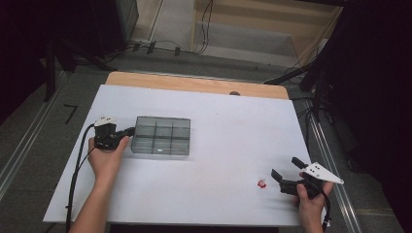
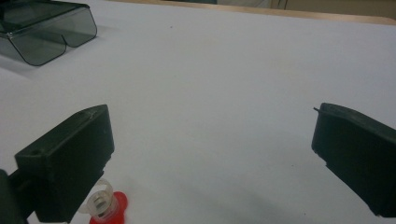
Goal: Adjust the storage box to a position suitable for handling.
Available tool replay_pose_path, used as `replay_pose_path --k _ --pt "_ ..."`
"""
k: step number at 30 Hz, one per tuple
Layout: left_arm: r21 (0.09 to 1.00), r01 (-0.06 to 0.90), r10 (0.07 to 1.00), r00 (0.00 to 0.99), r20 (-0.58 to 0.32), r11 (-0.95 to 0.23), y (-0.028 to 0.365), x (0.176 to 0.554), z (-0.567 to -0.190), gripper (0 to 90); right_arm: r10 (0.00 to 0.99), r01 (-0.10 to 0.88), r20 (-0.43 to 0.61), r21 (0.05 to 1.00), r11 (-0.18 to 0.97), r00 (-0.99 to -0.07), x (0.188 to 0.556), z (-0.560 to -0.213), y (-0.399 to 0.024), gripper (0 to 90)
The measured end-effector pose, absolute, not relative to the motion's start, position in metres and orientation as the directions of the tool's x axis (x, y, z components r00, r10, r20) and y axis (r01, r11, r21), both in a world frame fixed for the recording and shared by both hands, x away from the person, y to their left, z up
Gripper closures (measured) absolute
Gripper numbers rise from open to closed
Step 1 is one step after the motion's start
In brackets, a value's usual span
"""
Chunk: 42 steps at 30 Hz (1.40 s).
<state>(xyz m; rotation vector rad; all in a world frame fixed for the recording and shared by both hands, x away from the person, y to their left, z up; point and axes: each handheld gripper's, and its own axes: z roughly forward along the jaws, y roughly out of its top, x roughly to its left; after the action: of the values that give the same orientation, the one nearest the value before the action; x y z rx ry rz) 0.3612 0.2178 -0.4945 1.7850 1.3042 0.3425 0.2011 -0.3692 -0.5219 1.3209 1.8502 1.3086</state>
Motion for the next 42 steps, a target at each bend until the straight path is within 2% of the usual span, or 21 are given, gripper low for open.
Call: replay_pose_path --k 42 --pt "0.760 0.634 0.826 0.500 -0.261 -0.143 0.166 0.342 -0.495 89.2 0.909 0.420 0.119 0.905 0.067 -0.400 0.202 -0.522 -0.369 0.0"
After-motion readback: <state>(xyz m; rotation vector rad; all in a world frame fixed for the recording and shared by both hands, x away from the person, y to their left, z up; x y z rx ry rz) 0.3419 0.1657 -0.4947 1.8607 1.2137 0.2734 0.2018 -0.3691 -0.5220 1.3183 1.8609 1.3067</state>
